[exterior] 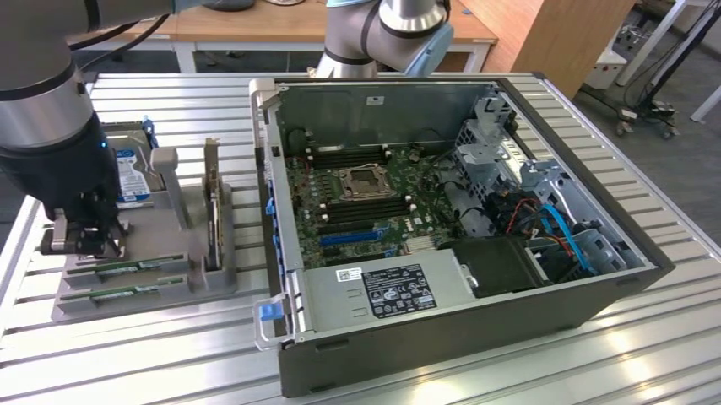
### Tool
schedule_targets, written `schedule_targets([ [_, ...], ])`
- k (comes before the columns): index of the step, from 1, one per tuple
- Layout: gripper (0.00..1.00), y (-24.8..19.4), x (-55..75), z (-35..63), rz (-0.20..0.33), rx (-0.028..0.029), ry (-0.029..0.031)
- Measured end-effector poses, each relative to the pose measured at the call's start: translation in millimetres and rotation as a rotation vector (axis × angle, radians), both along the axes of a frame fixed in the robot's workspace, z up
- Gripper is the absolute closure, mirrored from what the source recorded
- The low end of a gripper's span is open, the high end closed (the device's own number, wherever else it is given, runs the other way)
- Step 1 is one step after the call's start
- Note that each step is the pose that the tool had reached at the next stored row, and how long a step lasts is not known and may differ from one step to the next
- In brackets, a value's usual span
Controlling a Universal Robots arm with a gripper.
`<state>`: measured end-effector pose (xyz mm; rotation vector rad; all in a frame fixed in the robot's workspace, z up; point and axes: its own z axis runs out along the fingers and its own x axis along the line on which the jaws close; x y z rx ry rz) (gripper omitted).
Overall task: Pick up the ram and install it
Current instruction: 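Pick up the ram and move it above insertion slot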
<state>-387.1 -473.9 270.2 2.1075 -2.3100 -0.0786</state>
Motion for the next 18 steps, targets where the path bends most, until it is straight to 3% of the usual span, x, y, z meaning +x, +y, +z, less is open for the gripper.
schedule_targets([
  [6, 0.69, -0.2, -0.1, -2.0, 0.000, -0.0001, 0.0001],
  [14, 0.69, -9.3, -0.1, -2.0, 0.003, 0.0001, 0.0000],
  [18, 0.69, -10.3, -0.1, -2.0, 0.003, 0.0000, 0.0000],
])
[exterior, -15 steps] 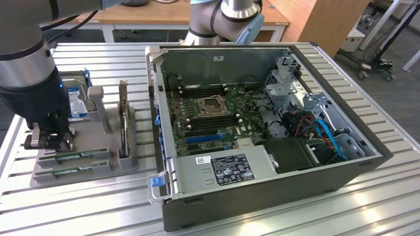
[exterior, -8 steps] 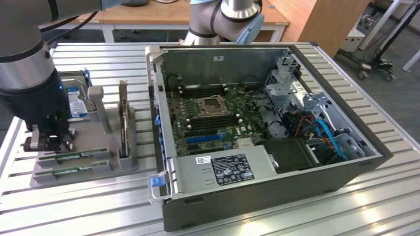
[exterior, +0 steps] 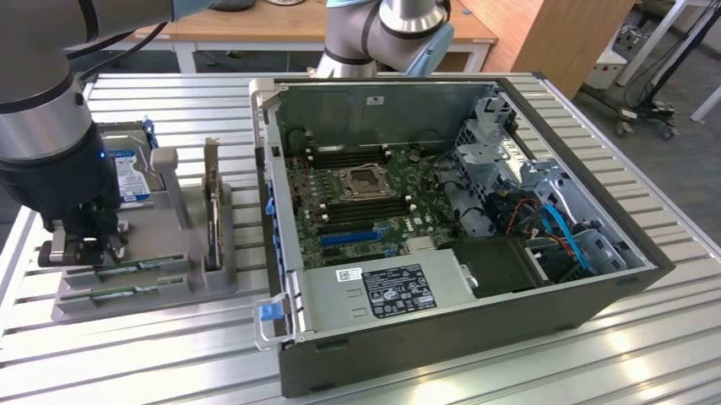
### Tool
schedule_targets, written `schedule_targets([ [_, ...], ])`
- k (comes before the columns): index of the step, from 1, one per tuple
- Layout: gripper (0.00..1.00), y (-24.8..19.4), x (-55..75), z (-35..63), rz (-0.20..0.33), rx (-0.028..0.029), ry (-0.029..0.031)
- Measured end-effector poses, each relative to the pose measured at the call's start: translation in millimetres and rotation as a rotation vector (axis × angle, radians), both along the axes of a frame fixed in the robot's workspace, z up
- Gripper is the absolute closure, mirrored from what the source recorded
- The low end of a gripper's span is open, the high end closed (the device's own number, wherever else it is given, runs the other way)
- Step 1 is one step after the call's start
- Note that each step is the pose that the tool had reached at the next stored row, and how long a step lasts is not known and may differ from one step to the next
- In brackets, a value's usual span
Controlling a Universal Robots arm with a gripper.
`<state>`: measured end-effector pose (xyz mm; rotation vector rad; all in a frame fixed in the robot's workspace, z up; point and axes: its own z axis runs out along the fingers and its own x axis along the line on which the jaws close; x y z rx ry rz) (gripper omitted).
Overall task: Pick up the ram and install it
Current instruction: 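Pick up the ram and move it above insertion slot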
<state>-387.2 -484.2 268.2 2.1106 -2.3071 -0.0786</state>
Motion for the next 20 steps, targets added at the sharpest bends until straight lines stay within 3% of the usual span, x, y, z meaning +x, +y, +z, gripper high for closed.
schedule_targets([
  [20, 0.69, -0.1, 0.0, -15.2, 0.007, 0.0000, 0.0000],
])
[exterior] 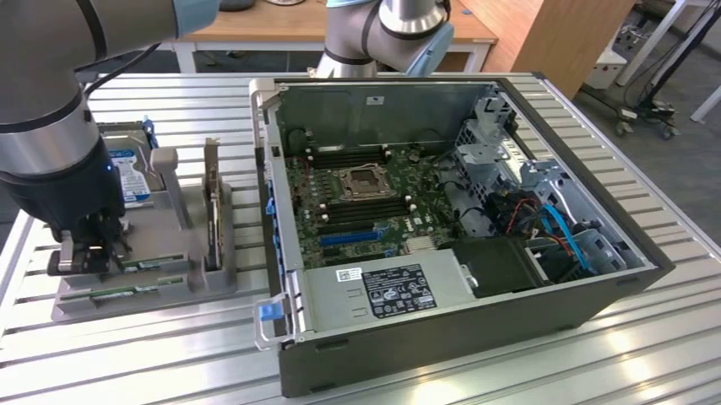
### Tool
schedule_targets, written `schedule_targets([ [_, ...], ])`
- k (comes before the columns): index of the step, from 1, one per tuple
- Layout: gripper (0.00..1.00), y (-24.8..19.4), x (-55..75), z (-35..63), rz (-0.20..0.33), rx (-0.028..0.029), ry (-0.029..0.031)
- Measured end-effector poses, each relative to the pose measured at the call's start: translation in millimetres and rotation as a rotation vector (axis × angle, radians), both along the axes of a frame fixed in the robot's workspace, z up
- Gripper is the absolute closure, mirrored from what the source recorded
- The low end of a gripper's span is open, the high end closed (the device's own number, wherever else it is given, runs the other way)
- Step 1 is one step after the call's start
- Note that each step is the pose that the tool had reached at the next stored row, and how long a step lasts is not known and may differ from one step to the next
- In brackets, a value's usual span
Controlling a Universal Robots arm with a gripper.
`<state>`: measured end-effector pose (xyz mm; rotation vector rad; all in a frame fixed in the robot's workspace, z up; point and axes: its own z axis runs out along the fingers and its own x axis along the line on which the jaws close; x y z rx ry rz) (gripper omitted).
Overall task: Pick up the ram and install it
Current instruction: 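Pick up the ram and move it above insertion slot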
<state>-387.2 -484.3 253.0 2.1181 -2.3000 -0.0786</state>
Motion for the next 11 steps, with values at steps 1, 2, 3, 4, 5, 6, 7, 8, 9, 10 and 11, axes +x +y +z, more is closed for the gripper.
schedule_targets([
  [1, 0.69, 0.0, 0.0, -0.7, 0.002, 0.0000, 0.0000],
  [2, 0.69, 0.0, 0.0, -1.3, 0.004, -0.0001, 0.0000],
  [3, 0.69, 0.0, 0.0, -1.7, 0.007, -0.0001, 0.0001],
  [4, 0.69, 0.0, 0.0, -2.0, 0.012, -0.0002, 0.0002],
  [5, 0.69, 0.0, 0.0, -2.3, 0.018, -0.0002, 0.0002],
  [6, 0.69, 0.0, 0.0, -2.6, 0.025, -0.0001, 0.0000],
  [7, 0.69, 0.0, 0.0, -2.8, 0.031, -0.0001, 0.0000],
  [8, 0.69, 0.0, 0.0, -2.8, 0.037, -0.0002, 0.0001],
  [9, 0.69, 0.0, 0.0, -2.9, 0.041, -0.0001, 0.0001],
  [10, 0.69, 0.0, 0.0, -2.9, 0.042, -0.0002, 0.0001],
  [11, 0.69, 0.0, 0.0, -2.9, 0.042, -0.0002, 0.0001],
])
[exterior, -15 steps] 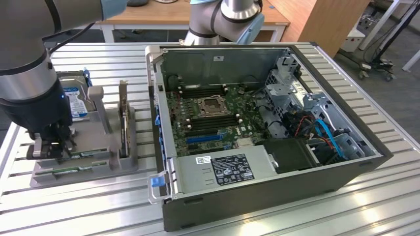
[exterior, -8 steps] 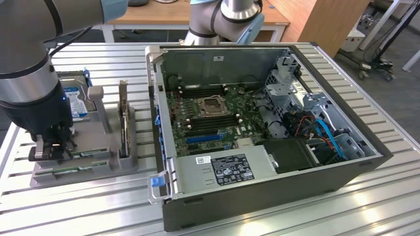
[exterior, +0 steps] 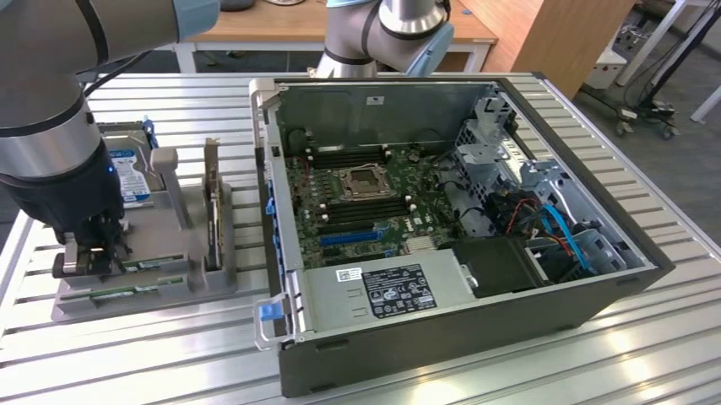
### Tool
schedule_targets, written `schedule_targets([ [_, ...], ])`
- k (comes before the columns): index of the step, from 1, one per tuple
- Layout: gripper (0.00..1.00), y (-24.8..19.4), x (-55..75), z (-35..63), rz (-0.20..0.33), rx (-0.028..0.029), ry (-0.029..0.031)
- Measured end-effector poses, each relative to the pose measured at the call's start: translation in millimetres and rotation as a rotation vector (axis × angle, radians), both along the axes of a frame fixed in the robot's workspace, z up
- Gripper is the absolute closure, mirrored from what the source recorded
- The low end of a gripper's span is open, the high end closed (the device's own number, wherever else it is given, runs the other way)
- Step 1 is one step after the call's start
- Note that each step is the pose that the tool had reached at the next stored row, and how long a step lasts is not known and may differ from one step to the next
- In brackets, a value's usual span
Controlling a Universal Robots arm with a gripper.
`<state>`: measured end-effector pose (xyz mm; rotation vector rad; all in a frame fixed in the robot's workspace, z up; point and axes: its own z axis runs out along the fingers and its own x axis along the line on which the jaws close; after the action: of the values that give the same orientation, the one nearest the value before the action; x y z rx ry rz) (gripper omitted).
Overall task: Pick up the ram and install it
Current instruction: 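Pick up the ram and move it above insertion slot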
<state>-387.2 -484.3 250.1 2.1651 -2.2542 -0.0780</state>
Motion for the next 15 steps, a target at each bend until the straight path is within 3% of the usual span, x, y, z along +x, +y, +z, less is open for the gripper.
schedule_targets([
  [9, 0.69, -2.8, -0.1, -1.9, 0.005, 0.0002, -0.0001],
  [15, 0.69, -2.8, 0.0, -5.8, 0.047, 0.0001, 0.0000],
])
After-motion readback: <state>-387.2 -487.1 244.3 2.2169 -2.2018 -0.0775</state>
